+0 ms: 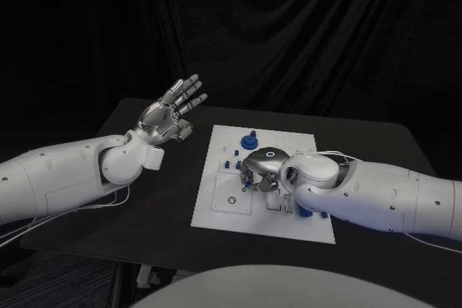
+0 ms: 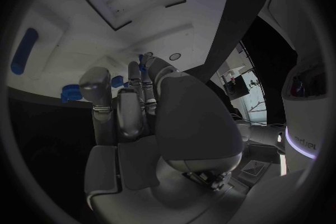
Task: Assemble the parts on the task board
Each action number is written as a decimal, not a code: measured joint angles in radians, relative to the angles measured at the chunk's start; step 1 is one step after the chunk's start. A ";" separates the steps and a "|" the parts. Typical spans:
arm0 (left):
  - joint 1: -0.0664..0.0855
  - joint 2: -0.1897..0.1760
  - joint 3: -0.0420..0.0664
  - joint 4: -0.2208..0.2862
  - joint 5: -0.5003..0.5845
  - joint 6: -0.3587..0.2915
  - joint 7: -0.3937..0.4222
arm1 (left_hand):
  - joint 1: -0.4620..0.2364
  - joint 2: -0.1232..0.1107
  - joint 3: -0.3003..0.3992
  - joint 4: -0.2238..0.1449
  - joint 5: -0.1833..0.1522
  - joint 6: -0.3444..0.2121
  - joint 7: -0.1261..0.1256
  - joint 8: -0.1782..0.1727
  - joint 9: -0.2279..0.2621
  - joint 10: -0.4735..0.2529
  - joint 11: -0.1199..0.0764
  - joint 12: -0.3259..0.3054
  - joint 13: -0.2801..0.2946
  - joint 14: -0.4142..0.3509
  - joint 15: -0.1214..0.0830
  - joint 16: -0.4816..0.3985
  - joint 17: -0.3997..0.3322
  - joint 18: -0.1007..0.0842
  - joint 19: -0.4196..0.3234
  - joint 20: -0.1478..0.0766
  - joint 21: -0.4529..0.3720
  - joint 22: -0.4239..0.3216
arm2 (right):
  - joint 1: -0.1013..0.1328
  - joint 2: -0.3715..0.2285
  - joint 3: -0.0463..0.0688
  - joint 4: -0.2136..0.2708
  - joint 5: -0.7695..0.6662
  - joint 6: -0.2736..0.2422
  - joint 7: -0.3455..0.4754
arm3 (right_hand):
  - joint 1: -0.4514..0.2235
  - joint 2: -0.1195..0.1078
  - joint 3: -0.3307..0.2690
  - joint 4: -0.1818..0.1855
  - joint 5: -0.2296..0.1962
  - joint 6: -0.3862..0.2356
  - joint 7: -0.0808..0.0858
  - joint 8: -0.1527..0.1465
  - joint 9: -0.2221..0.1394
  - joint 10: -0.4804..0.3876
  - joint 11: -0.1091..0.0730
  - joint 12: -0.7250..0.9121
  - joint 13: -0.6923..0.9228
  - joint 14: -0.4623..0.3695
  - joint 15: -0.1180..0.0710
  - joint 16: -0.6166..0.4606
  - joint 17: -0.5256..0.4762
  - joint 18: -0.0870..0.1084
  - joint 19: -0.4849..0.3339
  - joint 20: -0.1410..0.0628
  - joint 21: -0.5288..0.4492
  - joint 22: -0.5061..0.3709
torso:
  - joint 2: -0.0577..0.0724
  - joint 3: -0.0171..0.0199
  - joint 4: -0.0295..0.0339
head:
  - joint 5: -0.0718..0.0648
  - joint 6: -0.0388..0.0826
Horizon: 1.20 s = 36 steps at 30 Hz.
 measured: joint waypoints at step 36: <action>-0.001 0.002 0.000 -0.002 0.000 0.000 -0.025 | 0.000 0.000 -0.004 -0.004 0.000 0.000 0.000 0.000 0.000 0.000 0.000 0.000 0.000 0.000 0.000 0.000 0.000 0.000 0.000 0.000 0.000 0.000 | -0.006 0.006 -0.001 0.014 -0.002 -0.002 0.001 | -0.001 -0.001 -0.001 -0.001 -0.004 0.006 0.000 0.000 0.001 0.004 -0.003 -0.004 0.000 0.000 0.000 0.000 0.000 0.000 0.000 0.000 0.000 0.001 | 0.000 0.0003 -0.0010 | 0.008 0.000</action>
